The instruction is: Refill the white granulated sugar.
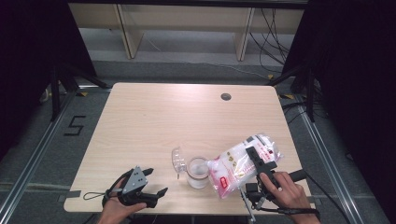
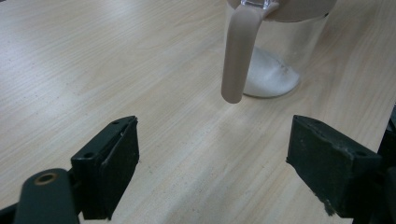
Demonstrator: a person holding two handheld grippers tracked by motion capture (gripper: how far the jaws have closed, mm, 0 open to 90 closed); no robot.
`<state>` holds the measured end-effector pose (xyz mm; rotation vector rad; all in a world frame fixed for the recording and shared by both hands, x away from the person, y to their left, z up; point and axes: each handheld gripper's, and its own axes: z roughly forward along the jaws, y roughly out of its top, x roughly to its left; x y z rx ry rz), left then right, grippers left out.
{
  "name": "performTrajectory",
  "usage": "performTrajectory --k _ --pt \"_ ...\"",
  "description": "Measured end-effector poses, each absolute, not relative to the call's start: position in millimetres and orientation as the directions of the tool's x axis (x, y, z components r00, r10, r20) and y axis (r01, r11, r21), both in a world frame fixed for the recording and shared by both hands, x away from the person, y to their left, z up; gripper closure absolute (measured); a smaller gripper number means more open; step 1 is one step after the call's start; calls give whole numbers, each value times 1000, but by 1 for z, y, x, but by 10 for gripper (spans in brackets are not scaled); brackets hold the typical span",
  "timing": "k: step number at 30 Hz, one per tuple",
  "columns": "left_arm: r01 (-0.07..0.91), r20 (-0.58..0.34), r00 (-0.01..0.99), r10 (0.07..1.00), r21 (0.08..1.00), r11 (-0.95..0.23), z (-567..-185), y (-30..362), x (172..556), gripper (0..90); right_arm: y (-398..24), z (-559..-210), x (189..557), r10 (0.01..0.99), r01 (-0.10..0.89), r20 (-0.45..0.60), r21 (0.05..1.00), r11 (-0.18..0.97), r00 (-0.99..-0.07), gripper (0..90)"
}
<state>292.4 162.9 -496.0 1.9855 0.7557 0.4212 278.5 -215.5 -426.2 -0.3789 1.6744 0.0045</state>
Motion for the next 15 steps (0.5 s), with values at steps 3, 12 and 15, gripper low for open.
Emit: performTrajectory --k 3,12,15 --pt "338 -10 751 660 865 -371 -496 163 292 163 -216 -426 278 -247 -243 -965 -220 945 -89 539" --pt "333 -3 752 659 864 -376 -496 163 292 163 -206 -426 280 -312 -321 -948 -279 905 -56 540" --pt "324 13 757 653 861 -393 -495 164 293 163 -206 -430 281 -264 -297 -961 -230 927 -79 541"
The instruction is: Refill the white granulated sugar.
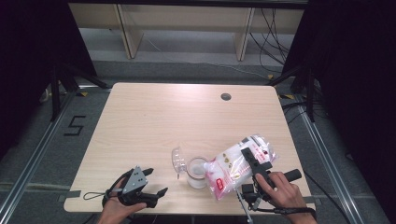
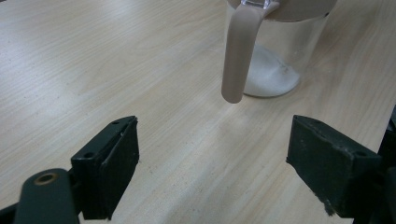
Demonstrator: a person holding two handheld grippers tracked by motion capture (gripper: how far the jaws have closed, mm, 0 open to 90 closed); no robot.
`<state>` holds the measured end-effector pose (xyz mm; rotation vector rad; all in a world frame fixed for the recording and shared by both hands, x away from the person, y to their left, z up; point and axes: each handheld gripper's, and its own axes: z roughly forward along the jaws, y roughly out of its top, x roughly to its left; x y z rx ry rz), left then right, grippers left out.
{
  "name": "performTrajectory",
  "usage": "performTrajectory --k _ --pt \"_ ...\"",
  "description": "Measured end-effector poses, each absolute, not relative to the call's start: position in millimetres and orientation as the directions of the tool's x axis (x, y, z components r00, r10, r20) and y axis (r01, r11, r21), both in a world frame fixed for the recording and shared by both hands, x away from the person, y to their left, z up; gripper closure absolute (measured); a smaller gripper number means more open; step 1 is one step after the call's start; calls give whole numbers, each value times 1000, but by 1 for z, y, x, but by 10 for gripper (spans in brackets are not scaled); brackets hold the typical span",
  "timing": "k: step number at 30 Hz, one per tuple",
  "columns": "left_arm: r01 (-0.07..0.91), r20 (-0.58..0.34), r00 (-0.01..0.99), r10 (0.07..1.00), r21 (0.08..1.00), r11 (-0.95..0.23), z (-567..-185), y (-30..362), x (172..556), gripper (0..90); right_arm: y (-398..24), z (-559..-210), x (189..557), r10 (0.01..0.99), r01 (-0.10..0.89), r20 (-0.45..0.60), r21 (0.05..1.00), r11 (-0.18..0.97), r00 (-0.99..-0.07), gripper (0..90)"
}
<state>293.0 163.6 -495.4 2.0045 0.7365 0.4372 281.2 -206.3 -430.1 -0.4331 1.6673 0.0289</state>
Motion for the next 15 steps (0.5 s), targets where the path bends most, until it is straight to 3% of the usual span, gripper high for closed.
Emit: performTrajectory --k 8,13,14,15 --pt "332 -2 752 660 865 -377 -496 163 292 163 -215 -431 278 -223 -248 -969 -191 950 -110 544" --pt "336 -7 752 659 864 -375 -496 163 292 164 -215 -427 277 -266 -275 -961 -235 932 -80 545" --pt "329 4 754 657 864 -382 -495 164 292 163 -215 -431 276 -219 -265 -972 -189 945 -87 545" --pt "312 22 762 647 863 -397 -495 164 293 163 -213 -429 276 -243 -280 -967 -211 936 -81 546"
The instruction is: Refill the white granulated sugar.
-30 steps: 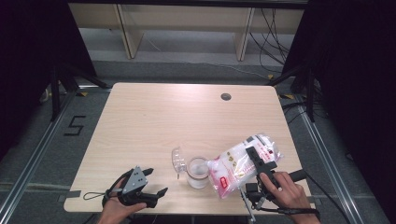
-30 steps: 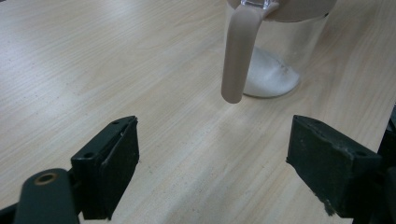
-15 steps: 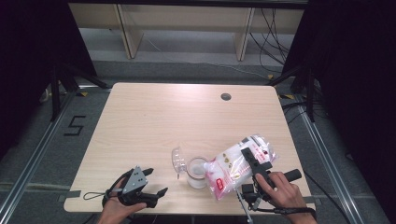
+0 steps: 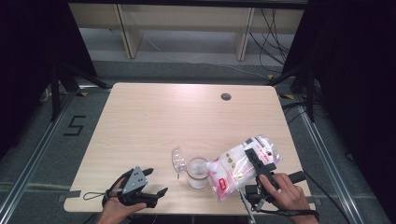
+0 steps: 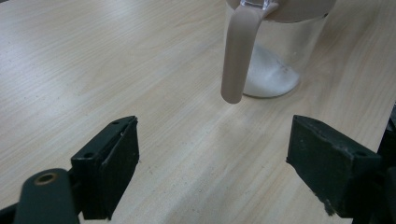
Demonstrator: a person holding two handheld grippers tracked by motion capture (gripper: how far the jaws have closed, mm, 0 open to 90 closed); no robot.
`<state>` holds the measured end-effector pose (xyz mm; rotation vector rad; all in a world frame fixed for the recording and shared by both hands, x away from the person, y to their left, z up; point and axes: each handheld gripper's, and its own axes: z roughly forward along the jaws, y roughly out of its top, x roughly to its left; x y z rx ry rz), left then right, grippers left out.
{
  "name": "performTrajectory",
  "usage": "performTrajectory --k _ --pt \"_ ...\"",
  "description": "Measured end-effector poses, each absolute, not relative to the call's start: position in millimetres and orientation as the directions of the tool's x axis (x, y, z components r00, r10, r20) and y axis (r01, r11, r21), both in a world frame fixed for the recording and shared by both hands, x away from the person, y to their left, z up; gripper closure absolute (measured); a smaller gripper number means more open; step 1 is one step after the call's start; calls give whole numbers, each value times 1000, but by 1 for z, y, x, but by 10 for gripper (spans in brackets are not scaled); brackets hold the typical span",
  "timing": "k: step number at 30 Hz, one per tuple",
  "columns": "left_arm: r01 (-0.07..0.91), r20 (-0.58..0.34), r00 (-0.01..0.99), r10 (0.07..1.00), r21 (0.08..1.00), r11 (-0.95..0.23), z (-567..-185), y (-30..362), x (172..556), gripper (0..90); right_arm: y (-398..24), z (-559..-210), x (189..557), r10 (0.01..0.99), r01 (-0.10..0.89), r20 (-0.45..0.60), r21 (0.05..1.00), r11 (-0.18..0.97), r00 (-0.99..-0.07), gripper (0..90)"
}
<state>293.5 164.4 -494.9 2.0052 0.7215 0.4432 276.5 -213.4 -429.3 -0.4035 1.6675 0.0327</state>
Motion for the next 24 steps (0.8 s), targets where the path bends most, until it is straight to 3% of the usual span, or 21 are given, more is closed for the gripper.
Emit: performTrajectory --k 6,7,10,11,12,15,18,20,21,24 --pt "335 -5 753 658 863 -377 -496 163 292 163 -207 -432 277 -240 -272 -965 -205 940 -104 548" --pt "330 2 754 657 863 -382 -496 163 292 164 -202 -426 283 -334 -340 -940 -294 893 -65 549" --pt "340 -8 751 660 862 -377 -496 163 292 163 -205 -431 280 -251 -289 -964 -218 932 -84 550" --pt "313 24 762 647 861 -401 -495 164 294 164 -203 -425 283 -321 -342 -946 -286 895 -48 552" --pt "313 24 762 647 861 -401 -495 164 294 164 -205 -427 279 -266 -284 -960 -232 930 -85 553" --pt "329 3 754 657 863 -382 -496 163 292 164 -208 -427 280 -241 -284 -968 -214 935 -67 555" --pt "338 -9 753 658 863 -375 -496 163 292 163 -207 -422 281 -313 -319 -948 -281 905 -51 557" --pt "327 8 755 656 862 -387 -495 164 293 164 -207 -423 280 -316 -321 -948 -287 903 -43 558" --pt "313 25 762 647 861 -402 -495 164 294 164 -210 -428 276 -243 -266 -967 -215 940 -79 559" --pt "335 -4 753 658 863 -378 -496 163 292 164 -209 -426 277 -261 -285 -964 -234 929 -60 561"
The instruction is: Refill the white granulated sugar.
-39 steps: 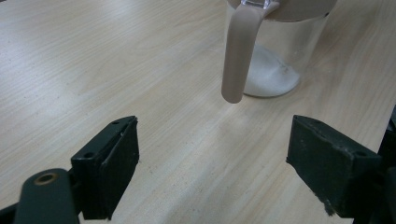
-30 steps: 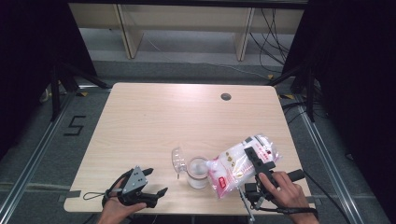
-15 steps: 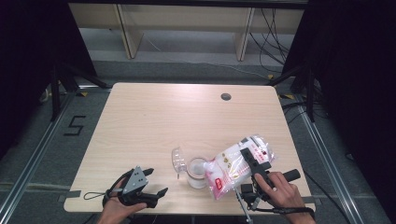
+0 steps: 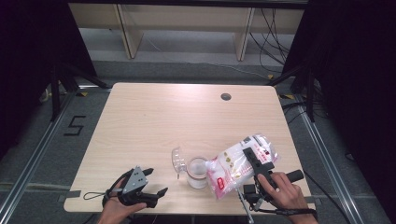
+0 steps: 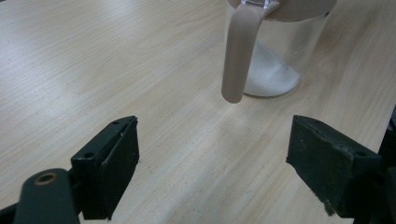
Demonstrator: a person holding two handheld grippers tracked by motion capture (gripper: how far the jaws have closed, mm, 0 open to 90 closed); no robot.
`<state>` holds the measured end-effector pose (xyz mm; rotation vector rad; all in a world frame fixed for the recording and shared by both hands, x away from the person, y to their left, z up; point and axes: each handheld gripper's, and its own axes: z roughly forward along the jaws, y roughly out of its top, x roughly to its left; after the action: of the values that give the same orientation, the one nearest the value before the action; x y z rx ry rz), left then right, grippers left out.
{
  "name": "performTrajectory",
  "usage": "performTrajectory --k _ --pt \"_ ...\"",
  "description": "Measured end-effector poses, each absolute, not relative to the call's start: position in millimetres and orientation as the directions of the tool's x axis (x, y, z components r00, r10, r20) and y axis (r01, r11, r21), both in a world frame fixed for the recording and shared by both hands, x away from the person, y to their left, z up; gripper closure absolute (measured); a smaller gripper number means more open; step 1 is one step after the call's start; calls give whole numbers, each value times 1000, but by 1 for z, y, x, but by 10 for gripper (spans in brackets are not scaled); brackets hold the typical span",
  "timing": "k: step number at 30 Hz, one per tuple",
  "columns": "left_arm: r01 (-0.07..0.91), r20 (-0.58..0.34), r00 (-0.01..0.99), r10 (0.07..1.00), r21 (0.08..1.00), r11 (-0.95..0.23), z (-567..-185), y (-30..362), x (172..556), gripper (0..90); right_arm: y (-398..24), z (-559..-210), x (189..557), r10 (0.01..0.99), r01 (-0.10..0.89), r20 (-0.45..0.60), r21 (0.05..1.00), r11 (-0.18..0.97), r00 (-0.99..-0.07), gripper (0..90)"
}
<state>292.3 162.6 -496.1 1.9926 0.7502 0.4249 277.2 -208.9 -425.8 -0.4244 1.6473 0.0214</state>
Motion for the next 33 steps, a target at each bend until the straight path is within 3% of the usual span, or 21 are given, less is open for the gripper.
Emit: performTrajectory --k 5,10,11,13,20,22,24,27,33 --pt "332 4 753 658 861 -385 -496 163 292 164 -209 -427 276 -219 -290 -973 -189 938 -74 564" --pt "338 -9 753 658 864 -374 -496 163 292 163 -204 -425 276 -262 -330 -964 -234 915 -40 567" --pt "339 -8 752 659 862 -377 -496 163 292 163 -205 -429 275 -218 -309 -973 -185 933 -76 568" --pt "339 -7 751 660 862 -377 -496 163 292 163 -205 -430 274 -211 -301 -974 -178 937 -81 568" --pt "331 2 753 658 863 -381 -496 163 293 164 -204 -425 275 -243 -346 -969 -212 914 -47 572" --pt "338 -9 752 659 864 -374 -496 162 293 164 -205 -426 273 -217 -318 -972 -179 931 -87 572" --pt "331 8 756 655 858 -393 -496 163 293 164 -206 -424 275 -258 -334 -963 -218 917 -78 573" --pt "327 17 756 655 856 -400 -496 163 294 164 -209 -429 275 -192 -329 -977 -153 932 -91 574" --pt "334 9 754 657 856 -395 -496 163 293 164 -210 -427 273 -183 -314 -978 -143 939 -102 575"
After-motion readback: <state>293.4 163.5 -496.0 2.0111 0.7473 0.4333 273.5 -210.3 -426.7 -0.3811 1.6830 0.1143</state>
